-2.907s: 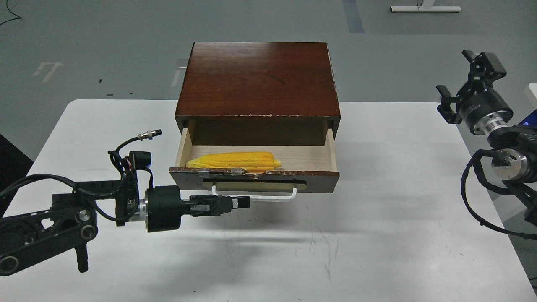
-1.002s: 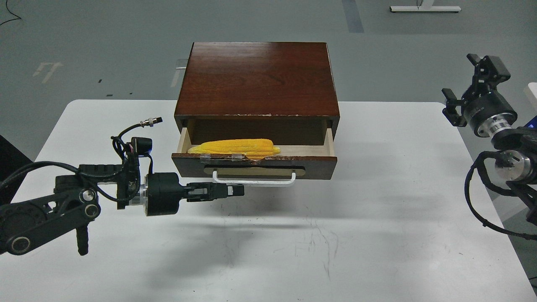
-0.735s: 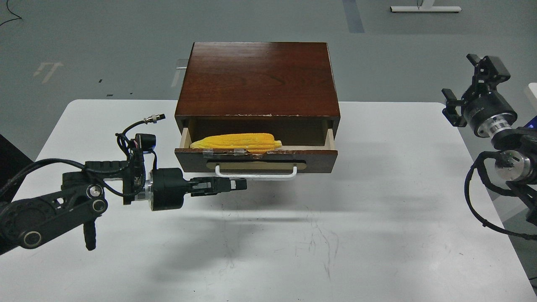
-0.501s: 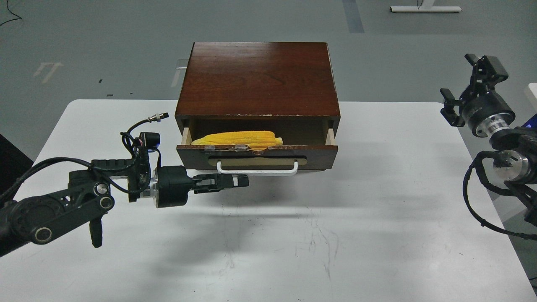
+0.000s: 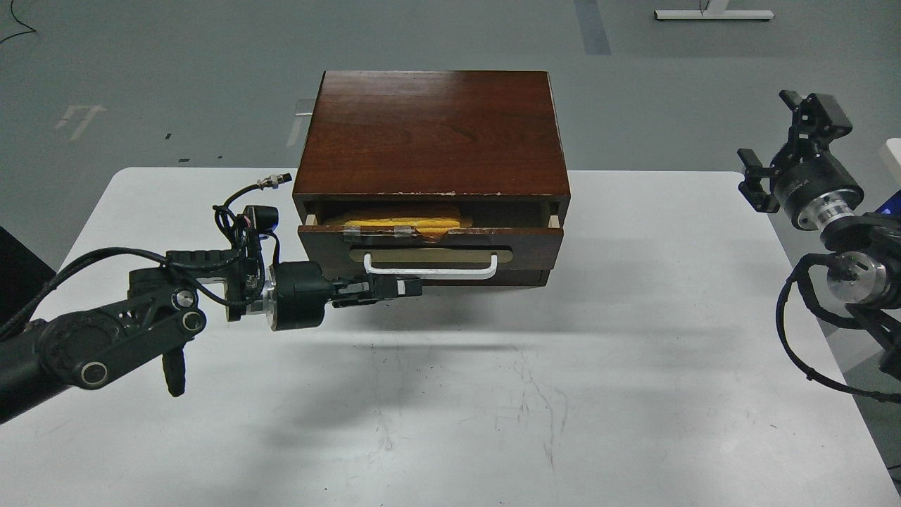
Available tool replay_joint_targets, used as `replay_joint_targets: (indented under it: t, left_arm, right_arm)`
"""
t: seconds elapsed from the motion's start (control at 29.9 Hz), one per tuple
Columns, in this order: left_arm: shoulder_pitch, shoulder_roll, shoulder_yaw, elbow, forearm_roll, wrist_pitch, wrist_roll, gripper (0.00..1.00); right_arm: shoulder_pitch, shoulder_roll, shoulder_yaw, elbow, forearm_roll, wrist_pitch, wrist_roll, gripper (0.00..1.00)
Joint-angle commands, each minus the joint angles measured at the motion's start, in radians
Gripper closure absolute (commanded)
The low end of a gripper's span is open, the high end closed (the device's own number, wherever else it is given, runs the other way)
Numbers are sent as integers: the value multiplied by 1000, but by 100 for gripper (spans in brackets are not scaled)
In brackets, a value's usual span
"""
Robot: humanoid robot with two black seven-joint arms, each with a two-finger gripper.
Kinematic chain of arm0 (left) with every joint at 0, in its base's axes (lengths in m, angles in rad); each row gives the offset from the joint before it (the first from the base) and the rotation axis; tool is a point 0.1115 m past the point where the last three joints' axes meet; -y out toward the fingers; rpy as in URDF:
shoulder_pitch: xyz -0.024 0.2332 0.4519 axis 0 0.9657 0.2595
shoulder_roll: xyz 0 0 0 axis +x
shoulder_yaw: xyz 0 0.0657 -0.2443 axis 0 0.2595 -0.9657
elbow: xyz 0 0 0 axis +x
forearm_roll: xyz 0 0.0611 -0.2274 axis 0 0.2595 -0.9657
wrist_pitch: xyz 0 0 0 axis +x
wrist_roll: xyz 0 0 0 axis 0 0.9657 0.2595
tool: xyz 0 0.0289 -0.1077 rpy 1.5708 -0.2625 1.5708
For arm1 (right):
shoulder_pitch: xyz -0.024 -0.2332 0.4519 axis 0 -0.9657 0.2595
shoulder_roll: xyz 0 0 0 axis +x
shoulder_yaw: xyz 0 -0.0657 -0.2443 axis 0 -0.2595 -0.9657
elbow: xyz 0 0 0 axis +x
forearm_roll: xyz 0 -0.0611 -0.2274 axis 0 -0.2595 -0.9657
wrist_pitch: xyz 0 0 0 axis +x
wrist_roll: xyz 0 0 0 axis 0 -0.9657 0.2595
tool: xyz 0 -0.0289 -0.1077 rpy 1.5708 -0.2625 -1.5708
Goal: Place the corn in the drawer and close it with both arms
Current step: 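Push the drawer into the box with the left gripper, then pull the left gripper back slightly from the closed drawer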
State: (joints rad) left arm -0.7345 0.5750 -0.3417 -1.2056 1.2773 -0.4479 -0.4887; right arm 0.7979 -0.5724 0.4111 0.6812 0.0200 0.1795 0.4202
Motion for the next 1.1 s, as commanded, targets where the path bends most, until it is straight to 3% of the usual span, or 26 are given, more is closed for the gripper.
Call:
replay_joint_targets:
  t: [0.0, 1.07]
  left_arm:
    - [-16, -20, 1, 24, 1, 0, 0, 93]
    - [-80, -89, 13, 144, -4, -5, 0, 86]
  right_arm:
    - [-2, -1, 0, 0, 0, 0, 0, 0]
    - [-13, -1, -2, 0, 0, 1, 0, 0]
